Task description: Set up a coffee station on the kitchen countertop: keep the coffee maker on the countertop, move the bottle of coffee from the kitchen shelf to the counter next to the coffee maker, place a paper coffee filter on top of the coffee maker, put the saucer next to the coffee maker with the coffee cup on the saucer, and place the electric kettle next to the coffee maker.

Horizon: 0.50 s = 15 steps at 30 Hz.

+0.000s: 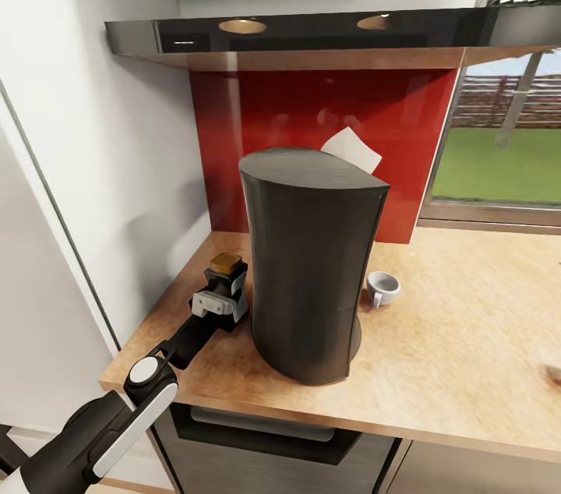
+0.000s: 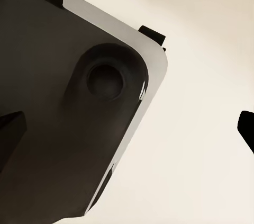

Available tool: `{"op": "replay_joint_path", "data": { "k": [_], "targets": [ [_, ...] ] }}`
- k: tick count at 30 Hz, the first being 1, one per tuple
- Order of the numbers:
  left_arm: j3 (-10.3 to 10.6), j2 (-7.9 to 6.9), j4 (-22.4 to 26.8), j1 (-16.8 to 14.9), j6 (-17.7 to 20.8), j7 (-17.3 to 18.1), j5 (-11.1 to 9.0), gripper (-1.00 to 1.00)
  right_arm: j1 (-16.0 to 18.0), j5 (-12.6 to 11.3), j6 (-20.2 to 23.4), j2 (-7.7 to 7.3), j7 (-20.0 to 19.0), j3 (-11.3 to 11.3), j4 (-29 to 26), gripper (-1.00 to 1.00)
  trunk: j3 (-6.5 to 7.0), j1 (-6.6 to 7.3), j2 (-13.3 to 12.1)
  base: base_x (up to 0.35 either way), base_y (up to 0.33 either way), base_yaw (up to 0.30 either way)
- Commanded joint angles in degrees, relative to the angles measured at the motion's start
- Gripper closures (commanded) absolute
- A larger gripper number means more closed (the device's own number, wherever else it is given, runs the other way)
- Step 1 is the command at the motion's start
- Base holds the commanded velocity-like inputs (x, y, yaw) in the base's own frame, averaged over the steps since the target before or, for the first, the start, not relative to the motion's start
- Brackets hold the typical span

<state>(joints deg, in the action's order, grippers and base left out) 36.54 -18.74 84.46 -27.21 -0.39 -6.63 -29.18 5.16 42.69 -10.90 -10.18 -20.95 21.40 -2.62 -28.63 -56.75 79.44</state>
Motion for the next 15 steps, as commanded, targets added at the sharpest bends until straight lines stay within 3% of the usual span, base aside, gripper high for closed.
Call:
{"op": "replay_joint_path", "data": {
  "k": [1,2,3,15],
  "targets": [
    [0.6,-0.07,-1.7,0.0,0.0,-0.4,-0.7,1.00,0.0,0.5,-0.1,-0.01,-0.2,0.5,0.0,-1.00,-0.07,0.00,0.0,0.000,0.000,0.000],
    [0.6,-0.07,-1.7,0.0,0.0,-0.4,-0.7,1.00,0.0,0.5,-0.2,-0.01,-0.2,0.5,0.0,-1.00,-0.07,0.00,0.0,0.000,0.000,0.000],
    [0.6,-0.07,-1.7,0.0,0.0,-0.4,-0.7,-1.00,0.0,0.5,-0.1,-0.01,-0.2,0.5,0.0,-1.00,-0.07,0.00,0.0,0.000,0.000,0.000],
    [0.6,-0.07,-1.7,0.0,0.0,-0.4,-0.7,-1.00,0.0,0.5,-0.2,-0.01,-0.2,0.5,0.0,-1.00,-0.07,0.00,0.0,0.000,0.000,0.000]
  ]
}}
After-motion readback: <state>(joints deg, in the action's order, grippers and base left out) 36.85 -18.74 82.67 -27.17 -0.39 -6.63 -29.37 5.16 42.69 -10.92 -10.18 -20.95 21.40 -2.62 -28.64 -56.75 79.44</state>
